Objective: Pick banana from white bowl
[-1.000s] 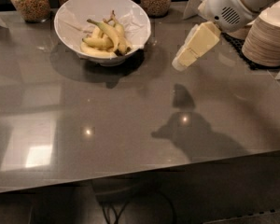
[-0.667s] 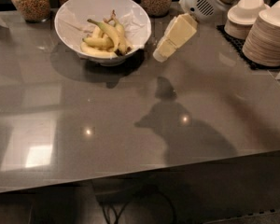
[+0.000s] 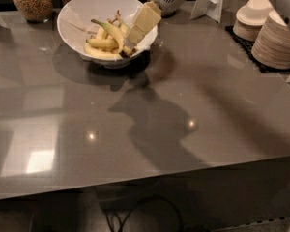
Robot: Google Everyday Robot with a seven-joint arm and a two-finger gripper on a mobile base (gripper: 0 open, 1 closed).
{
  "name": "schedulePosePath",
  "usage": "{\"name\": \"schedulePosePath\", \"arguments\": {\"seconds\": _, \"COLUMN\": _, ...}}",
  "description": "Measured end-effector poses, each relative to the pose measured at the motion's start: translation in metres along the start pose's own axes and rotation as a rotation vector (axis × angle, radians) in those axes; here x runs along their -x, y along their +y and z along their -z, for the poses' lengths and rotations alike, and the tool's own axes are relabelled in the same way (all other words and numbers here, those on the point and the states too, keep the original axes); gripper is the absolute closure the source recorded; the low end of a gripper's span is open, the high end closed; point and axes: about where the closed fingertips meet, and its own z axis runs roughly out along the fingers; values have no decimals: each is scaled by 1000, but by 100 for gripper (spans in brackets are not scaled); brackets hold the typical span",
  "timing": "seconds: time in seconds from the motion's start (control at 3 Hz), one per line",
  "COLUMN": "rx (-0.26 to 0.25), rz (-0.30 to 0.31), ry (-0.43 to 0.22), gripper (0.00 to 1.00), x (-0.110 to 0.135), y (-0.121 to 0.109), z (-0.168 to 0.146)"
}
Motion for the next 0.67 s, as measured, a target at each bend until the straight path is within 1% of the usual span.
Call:
{"name": "schedulePosePath", "arguments": {"seconds": 0.33, "rx": 43, "rz": -2, "ry": -19, "gripper": 0, "x": 35, "y": -5, "z": -39}}
{"name": "schedulePosePath", "arguments": {"seconds": 0.67, "rx": 43, "rz": -2, "ry": -18, "gripper": 0, "x": 35, "y": -5, "z": -39}}
